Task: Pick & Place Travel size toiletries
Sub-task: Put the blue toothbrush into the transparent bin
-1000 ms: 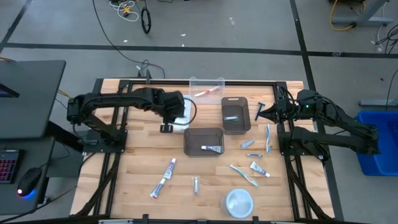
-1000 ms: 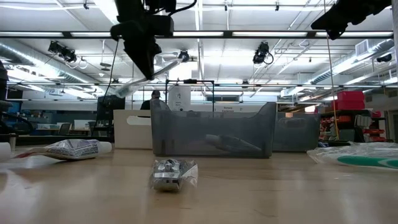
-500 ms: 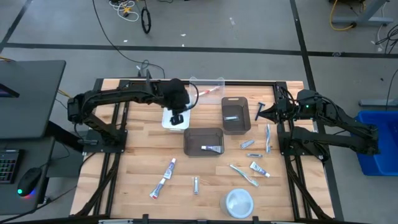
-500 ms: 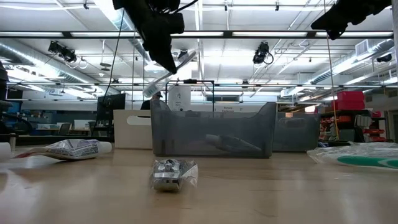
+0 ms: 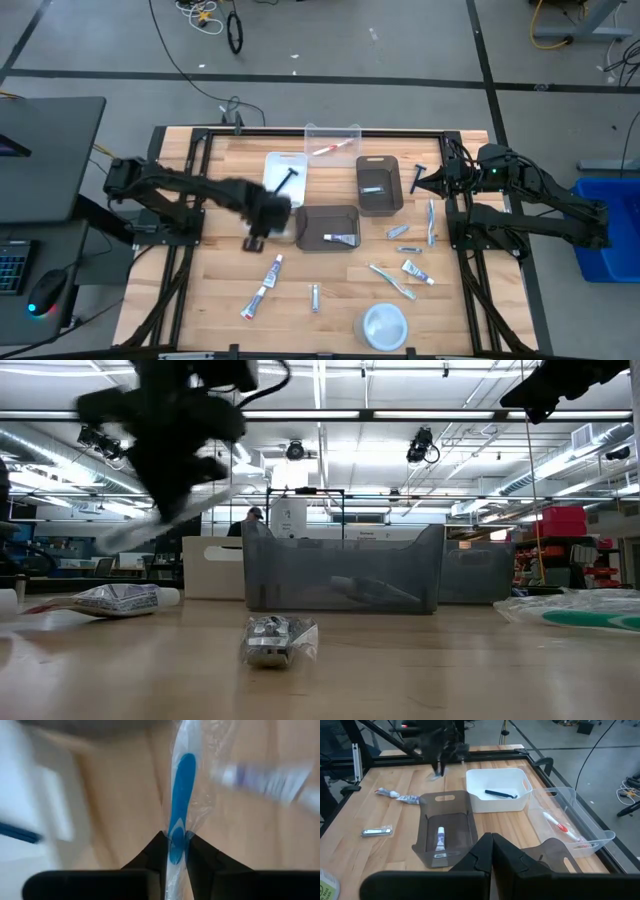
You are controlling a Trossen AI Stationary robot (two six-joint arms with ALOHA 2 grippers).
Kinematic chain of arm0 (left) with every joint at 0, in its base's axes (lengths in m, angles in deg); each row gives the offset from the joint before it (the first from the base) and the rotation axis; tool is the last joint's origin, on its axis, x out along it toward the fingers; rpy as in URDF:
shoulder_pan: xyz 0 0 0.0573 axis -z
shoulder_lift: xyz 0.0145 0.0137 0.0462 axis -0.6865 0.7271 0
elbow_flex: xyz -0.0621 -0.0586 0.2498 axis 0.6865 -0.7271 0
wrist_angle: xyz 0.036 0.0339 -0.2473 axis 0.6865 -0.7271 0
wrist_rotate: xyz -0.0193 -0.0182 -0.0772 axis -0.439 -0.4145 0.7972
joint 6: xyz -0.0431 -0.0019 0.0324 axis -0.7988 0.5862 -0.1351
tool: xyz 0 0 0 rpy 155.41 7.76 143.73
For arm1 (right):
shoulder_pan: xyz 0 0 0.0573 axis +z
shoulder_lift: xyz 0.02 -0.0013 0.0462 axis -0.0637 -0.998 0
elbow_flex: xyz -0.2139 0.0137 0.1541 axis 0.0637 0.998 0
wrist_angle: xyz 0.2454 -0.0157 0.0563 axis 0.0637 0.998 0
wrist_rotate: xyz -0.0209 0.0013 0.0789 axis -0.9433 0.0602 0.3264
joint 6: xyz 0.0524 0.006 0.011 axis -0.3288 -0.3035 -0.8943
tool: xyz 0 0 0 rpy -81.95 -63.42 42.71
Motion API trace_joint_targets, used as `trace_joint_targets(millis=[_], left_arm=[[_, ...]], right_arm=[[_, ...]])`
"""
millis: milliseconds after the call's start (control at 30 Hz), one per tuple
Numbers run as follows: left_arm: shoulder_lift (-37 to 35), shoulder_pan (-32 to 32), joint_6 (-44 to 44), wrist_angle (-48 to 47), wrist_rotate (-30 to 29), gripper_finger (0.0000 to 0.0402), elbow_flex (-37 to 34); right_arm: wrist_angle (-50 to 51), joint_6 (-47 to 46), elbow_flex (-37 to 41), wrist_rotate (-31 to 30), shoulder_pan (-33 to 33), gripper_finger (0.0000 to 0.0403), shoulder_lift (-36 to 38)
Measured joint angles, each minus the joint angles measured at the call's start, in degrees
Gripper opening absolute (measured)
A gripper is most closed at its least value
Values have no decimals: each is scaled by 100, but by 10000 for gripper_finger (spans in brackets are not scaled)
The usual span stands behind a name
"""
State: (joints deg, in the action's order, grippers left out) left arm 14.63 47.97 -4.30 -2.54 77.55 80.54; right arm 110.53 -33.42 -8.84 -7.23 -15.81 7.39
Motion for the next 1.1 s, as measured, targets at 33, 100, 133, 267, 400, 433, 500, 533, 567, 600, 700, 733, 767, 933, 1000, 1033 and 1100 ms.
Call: trace_joint_targets(millis=[33,100,133,267,400,433,500,533,567,600,700,733,767,933,1000,1033,1100], left_arm=[[1,136,58,-10,-137,52,-208],[-124,336,49,79,-330,51,-655],[-184,406,-59,138,-366,52,-858],[-415,634,-622,224,-189,56,-1541],[-605,798,-754,305,-176,51,-1729],[-640,819,-765,349,-183,50,-1729],[-718,820,-778,342,-196,50,-1723],[-738,820,-779,340,-197,51,-1723],[-772,820,-778,359,-206,52,-1724],[-803,824,-780,361,-222,54,-1697],[-790,824,-793,638,-236,56,-1436],[-795,824,-793,667,-235,55,-1312],[-798,824,-793,705,-223,55,-1194],[-800,822,-1030,675,-11,53,-912],[-800,824,-1152,551,80,55,-943],[-799,827,-1186,526,107,55,-997],[-789,827,-1256,462,209,54,-1155]], right_arm=[[1,0,0,0,-1,13,-2],[0,0,0,-2,-2,14,-2],[2,2,0,0,-2,14,-1],[0,0,0,-1,-2,13,0],[-2,2,0,-2,0,13,0],[-2,0,0,-2,-2,13,-2],[-3,1,0,-1,-1,14,-2],[-3,2,0,-1,-2,14,-3],[-4,2,0,-1,-1,14,-6],[-7,0,0,0,0,13,-13],[-11,0,0,-1,-2,14,-24],[-13,0,0,0,0,14,-24],[-13,2,0,-2,-2,13,-24],[-15,2,0,0,-2,14,-26],[-15,1,0,0,-2,13,-26],[-15,0,0,0,0,13,-26],[-15,1,0,-1,-2,14,-26]])
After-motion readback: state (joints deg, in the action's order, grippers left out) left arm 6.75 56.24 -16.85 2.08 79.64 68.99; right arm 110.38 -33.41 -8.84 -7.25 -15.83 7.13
